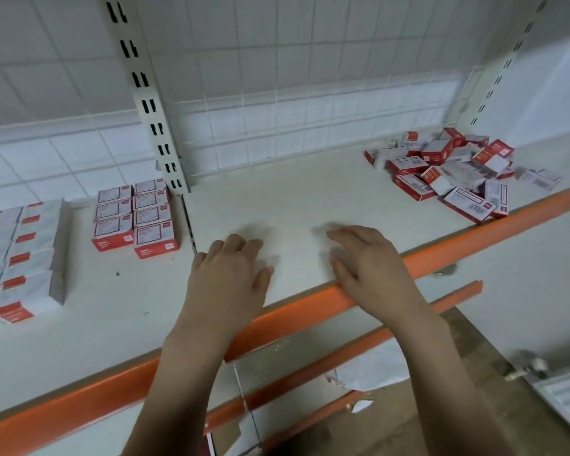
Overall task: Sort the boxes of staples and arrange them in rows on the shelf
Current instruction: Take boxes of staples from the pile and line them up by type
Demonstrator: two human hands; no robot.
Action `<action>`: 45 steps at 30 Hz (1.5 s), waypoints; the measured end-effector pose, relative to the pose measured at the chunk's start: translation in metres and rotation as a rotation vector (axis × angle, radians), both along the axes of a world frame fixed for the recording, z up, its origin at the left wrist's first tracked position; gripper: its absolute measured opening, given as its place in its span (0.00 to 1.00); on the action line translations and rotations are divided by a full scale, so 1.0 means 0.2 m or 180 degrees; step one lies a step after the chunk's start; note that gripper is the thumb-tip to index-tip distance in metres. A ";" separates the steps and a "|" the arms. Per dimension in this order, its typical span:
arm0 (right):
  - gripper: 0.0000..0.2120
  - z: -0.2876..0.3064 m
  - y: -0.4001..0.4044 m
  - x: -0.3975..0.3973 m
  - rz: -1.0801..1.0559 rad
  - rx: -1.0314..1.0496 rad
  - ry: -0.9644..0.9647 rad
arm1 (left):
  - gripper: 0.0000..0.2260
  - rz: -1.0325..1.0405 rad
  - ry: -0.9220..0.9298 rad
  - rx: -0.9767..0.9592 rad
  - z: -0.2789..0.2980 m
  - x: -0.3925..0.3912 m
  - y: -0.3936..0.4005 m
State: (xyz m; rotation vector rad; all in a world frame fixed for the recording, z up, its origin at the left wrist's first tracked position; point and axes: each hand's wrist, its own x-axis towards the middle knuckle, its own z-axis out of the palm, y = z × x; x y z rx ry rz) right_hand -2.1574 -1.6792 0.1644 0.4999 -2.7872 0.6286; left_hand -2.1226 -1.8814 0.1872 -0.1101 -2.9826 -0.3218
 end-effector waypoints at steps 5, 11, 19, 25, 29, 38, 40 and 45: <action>0.19 0.00 0.09 -0.07 -0.0200 0.0095 -0.0009 | 0.20 -0.0313 -0.0059 -0.0058 -0.01 -0.16 0.08; 0.18 -0.03 0.29 -0.12 -0.0497 0.0146 -0.0029 | 0.20 -0.0629 -0.0095 -0.0098 -0.03 -0.31 0.25; 0.18 -0.03 0.60 -0.25 -0.0539 0.0187 0.0029 | 0.20 -0.0719 -0.0022 -0.0053 -0.05 -0.45 0.58; 0.22 0.04 0.91 -0.40 -0.0399 0.0261 0.0166 | 0.20 -0.0688 0.0131 -0.0006 -0.03 -0.57 0.94; 0.19 0.06 1.16 -0.46 -0.0471 0.0247 0.0223 | 0.21 -0.0674 0.0241 0.0027 -0.01 -0.67 1.18; 0.21 0.05 1.47 -0.50 -0.0596 0.0169 0.0085 | 0.29 -0.0766 0.0086 0.0006 0.03 -0.99 1.46; 0.21 0.04 1.51 -0.50 -0.0612 0.0190 0.0059 | 0.32 -0.0806 -0.0010 -0.0061 0.03 -1.03 1.48; 0.21 0.04 1.57 -0.50 -0.0662 0.0173 -0.0020 | 0.33 -0.0843 -0.0207 -0.0078 0.02 -1.07 1.49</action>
